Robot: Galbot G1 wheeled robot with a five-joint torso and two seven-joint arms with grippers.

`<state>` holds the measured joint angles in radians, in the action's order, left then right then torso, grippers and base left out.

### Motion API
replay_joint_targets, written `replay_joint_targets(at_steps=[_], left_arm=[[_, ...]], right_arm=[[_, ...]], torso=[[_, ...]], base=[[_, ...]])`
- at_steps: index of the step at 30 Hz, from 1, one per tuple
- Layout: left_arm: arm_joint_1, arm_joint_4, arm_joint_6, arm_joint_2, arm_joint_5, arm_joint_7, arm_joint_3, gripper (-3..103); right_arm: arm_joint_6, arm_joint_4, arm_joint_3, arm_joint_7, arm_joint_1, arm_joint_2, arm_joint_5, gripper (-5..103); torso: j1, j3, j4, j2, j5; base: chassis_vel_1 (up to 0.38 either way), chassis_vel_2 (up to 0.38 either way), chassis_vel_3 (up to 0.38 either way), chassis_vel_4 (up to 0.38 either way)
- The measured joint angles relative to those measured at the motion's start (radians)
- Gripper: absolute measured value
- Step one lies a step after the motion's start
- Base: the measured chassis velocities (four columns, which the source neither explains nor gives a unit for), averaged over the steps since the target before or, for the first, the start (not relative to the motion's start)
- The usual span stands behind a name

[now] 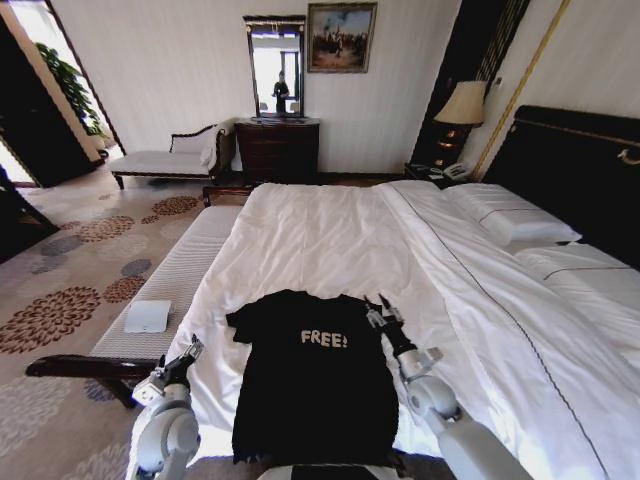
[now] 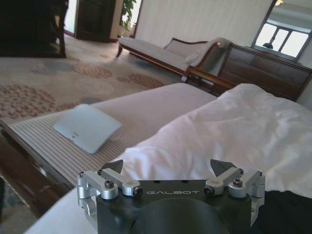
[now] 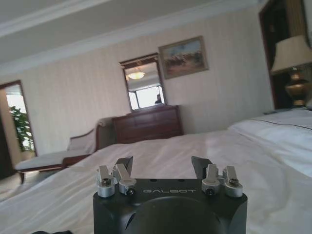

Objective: Fold the clothes on the bed.

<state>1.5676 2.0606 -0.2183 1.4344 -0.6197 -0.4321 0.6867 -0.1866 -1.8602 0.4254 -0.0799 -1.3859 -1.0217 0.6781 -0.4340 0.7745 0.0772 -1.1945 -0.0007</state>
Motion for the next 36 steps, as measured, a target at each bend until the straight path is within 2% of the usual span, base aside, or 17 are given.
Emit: replay_joint_targets(at_steps=[1,3,4,5,8,14,16,19,25,34,36], left_arm=[[-0.005,-0.001,-0.018,-0.002,-0.035,0.012,-0.001,100],[-0.008,-0.001,-0.031,-0.004,-0.064,0.019,-0.001,100],[-0.019,-0.002,-0.073,-0.01,-0.151,0.045,-0.002,100],[-0.024,-0.006,-0.083,-0.014,-0.164,0.054,-0.003,100],[-0.062,-0.046,-0.118,-0.042,-0.202,0.095,-0.024,100],[-0.114,-0.115,-0.138,-0.039,-0.281,0.099,-0.055,100],[-0.131,-0.141,-0.138,-0.021,-0.316,0.094,-0.065,100],[-0.17,-0.186,-0.138,0.004,-0.36,0.074,-0.08,100],[-0.288,-0.308,-0.128,0.019,-0.373,0.051,-0.096,100],[-0.374,-0.396,-0.121,0.003,-0.393,0.043,-0.109,100],[-0.39,-0.413,-0.108,0.011,-0.393,0.043,-0.113,103]], right_arm=[[0.016,-0.016,0.02,-0.006,-0.012,0.006,0.007,74],[0.026,-0.027,0.035,-0.007,-0.019,0.009,0.006,74],[0.05,-0.055,0.077,-0.011,-0.031,0.008,-0.03,85],[0.055,-0.06,0.09,-0.013,-0.032,0.007,-0.047,85],[0.067,-0.081,0.14,-0.038,-0.029,0.014,-0.127,98],[0.1,-0.112,0.156,-0.106,-0.006,0.033,-0.164,100],[0.107,-0.12,0.157,-0.135,0.004,0.029,-0.183,100],[0.106,-0.123,0.159,-0.156,0.002,0.014,-0.214,100],[0.1,-0.114,0.144,-0.178,-0.012,-0.006,-0.225,100],[0.098,-0.096,0.136,-0.19,-0.012,-0.041,-0.23,100],[0.099,-0.093,0.136,-0.192,-0.013,-0.051,-0.233,100]], torso=[[0.0,0.0,0.0,0.0,-0.0001],[0.0,0.0,-0.0001,0.0,0.0001],[0.0,0.0,-0.0003,0.0,0.0001],[0.0,0.0,-0.0003,0.0,0.0001],[0.0,0.0,-0.0003,0.0,0.0001],[0.0,0.0,-0.0001,0.0,0.0],[0.0,0.0,-0.0009,0.0,0.0],[0.0,0.0,-0.0006,0.0,0.0],[0.0,0.0,-0.0001,0.0,0.0],[0.0,0.0,-0.0003,0.0,-0.0001],[0.0,0.0,-0.0004,0.0,0.0]], base=[[0.0,0.0,0.0,0.0],[0.0,0.0,0.0,0.0],[0.0,0.0,0.0,0.0],[0.0,0.0,0.0,0.0],[0.0,0.0,0.0,0.0],[0.0,0.0,0.0,0.0],[0.0,0.0,0.0,0.0],[0.0,0.0,0.0,0.0],[0.0,0.0,0.0,0.0],[0.0,0.0,0.0,0.0],[0.0,0.0,0.0,0.0]])
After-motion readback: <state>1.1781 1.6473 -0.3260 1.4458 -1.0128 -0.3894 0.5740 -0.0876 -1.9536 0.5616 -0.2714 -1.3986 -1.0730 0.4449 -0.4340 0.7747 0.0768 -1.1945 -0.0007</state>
